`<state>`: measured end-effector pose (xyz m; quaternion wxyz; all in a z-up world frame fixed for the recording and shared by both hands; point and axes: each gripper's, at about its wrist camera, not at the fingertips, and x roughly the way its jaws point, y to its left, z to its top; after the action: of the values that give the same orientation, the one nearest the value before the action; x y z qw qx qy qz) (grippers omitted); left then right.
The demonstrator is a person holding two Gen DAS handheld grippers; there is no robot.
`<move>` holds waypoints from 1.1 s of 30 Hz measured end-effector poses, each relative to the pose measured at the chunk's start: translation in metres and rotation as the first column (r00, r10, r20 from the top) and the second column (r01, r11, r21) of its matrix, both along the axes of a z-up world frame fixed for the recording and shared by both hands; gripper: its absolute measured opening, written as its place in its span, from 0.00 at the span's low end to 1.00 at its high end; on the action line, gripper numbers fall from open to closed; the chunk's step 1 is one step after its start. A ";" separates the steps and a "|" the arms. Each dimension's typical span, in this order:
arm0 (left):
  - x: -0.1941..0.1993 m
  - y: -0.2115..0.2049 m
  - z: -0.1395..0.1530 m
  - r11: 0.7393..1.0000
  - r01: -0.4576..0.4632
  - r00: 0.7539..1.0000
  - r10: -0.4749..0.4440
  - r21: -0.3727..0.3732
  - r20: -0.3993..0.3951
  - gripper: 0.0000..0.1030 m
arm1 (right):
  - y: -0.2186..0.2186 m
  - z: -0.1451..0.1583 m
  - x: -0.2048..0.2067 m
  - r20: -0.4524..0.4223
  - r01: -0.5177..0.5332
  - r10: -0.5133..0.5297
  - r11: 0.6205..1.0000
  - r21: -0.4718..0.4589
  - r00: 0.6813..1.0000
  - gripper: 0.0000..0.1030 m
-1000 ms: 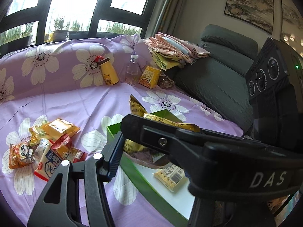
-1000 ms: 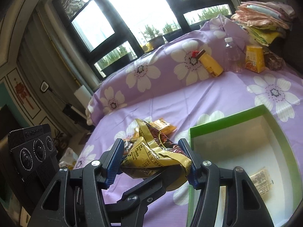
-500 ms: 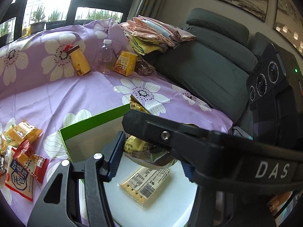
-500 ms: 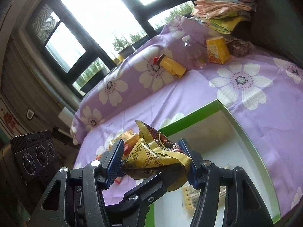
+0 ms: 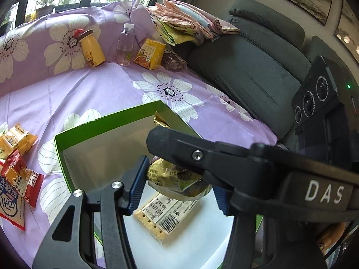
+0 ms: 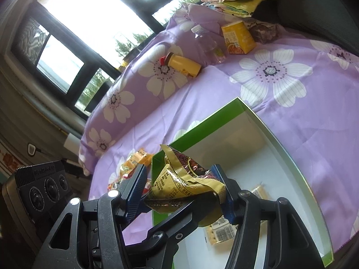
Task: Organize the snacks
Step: 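Carry the yellow snack with the right gripper over the green box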
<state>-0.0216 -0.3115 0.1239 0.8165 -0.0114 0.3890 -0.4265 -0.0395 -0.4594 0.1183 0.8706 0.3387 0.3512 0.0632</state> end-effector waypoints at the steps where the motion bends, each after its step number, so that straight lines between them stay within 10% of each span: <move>1: 0.000 0.000 -0.002 1.000 -0.003 1.000 0.003 -0.001 -0.004 0.52 | -0.001 -0.002 0.001 -0.009 0.005 -0.005 1.000 0.011 1.000 0.60; 33: 0.023 -0.011 -0.038 1.000 -0.012 0.979 0.017 0.028 -0.203 0.51 | -0.016 -0.039 0.017 -0.170 0.053 -0.035 0.993 0.103 0.985 0.60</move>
<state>0.0014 -0.3229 0.0860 0.7758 -0.0469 0.4757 -0.4119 -0.0222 -0.4758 0.0798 0.8196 0.3968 0.4120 0.0338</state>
